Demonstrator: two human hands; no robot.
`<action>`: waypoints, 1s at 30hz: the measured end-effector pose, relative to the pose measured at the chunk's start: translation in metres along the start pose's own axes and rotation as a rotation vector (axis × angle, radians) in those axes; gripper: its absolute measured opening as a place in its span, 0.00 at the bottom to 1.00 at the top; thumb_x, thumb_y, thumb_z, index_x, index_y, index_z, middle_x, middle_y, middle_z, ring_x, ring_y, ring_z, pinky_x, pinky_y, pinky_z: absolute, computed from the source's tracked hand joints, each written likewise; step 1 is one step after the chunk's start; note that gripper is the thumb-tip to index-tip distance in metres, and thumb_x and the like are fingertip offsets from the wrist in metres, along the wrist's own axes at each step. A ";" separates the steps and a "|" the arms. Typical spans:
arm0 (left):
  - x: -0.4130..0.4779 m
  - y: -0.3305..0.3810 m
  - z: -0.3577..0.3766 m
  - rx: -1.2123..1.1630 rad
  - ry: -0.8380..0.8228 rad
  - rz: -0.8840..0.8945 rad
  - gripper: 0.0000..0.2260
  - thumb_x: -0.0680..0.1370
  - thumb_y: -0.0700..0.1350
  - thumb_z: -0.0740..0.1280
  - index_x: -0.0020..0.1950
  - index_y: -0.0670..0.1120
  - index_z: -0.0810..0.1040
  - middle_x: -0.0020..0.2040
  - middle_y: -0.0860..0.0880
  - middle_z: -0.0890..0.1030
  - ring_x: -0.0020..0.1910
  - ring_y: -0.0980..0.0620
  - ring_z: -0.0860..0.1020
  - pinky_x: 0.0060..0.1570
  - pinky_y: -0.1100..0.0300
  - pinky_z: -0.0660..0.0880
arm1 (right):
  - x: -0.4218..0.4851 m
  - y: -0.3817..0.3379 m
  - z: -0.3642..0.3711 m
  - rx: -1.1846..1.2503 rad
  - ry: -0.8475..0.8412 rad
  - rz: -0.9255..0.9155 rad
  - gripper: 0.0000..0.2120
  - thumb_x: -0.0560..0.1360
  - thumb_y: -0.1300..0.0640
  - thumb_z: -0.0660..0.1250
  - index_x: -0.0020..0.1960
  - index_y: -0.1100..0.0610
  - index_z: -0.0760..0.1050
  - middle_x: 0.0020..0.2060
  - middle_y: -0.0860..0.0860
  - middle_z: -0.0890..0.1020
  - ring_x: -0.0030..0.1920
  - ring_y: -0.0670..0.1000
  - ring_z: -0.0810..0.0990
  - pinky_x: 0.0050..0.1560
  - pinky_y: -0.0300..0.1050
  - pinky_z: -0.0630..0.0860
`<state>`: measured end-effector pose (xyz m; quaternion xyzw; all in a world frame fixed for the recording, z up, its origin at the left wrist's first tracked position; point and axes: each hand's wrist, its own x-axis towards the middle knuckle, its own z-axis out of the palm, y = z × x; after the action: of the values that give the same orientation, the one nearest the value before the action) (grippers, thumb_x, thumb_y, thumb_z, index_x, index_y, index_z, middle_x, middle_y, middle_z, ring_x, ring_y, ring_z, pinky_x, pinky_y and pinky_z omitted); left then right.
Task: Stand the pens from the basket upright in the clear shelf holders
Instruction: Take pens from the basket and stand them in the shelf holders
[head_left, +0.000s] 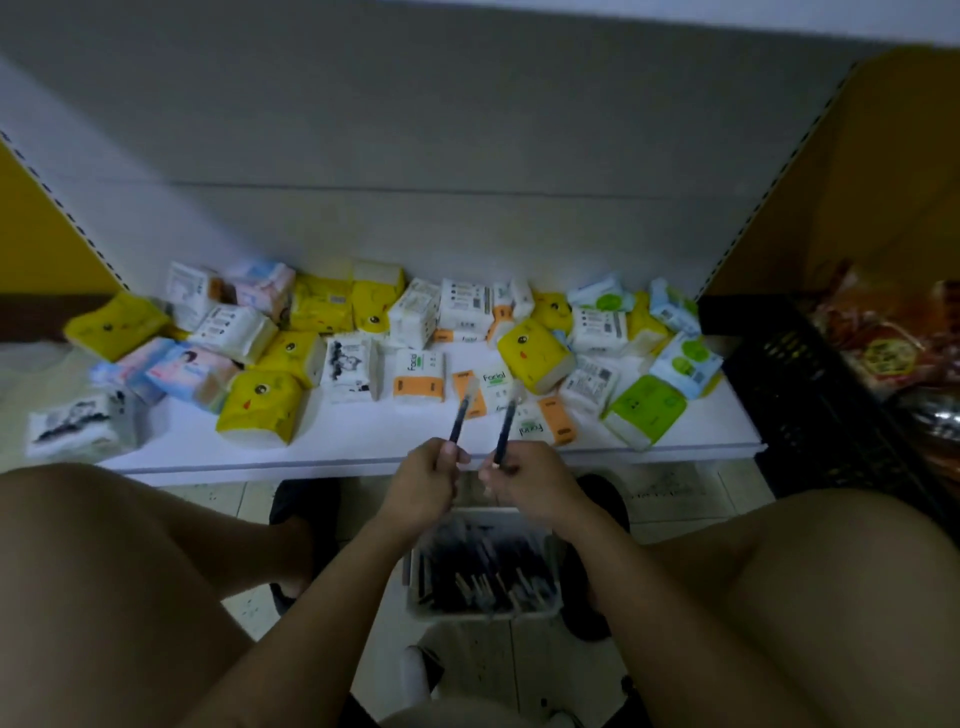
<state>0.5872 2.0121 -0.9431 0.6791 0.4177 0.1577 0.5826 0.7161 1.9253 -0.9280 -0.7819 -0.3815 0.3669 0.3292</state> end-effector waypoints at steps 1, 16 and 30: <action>-0.002 0.008 -0.004 -0.069 0.009 0.021 0.15 0.84 0.51 0.54 0.45 0.46 0.76 0.29 0.51 0.71 0.26 0.53 0.68 0.29 0.60 0.65 | 0.000 -0.009 -0.006 0.020 0.035 -0.020 0.09 0.76 0.55 0.68 0.37 0.50 0.78 0.34 0.46 0.83 0.39 0.45 0.81 0.46 0.46 0.77; -0.019 0.212 -0.109 -0.260 -0.011 0.583 0.16 0.78 0.28 0.61 0.55 0.48 0.75 0.46 0.48 0.80 0.41 0.52 0.81 0.44 0.55 0.81 | -0.018 -0.197 -0.115 0.197 0.071 -0.542 0.05 0.76 0.62 0.69 0.43 0.54 0.76 0.36 0.48 0.83 0.38 0.49 0.82 0.42 0.46 0.80; -0.016 0.364 -0.187 0.029 0.183 0.836 0.48 0.67 0.35 0.77 0.73 0.69 0.55 0.35 0.50 0.78 0.36 0.47 0.82 0.41 0.52 0.82 | -0.027 -0.344 -0.194 -0.043 0.404 -0.816 0.57 0.67 0.60 0.78 0.74 0.32 0.39 0.49 0.44 0.77 0.32 0.51 0.82 0.38 0.45 0.82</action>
<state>0.5866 2.1338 -0.5518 0.7813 0.1587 0.4341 0.4196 0.7422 2.0266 -0.5461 -0.6303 -0.5939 0.0393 0.4985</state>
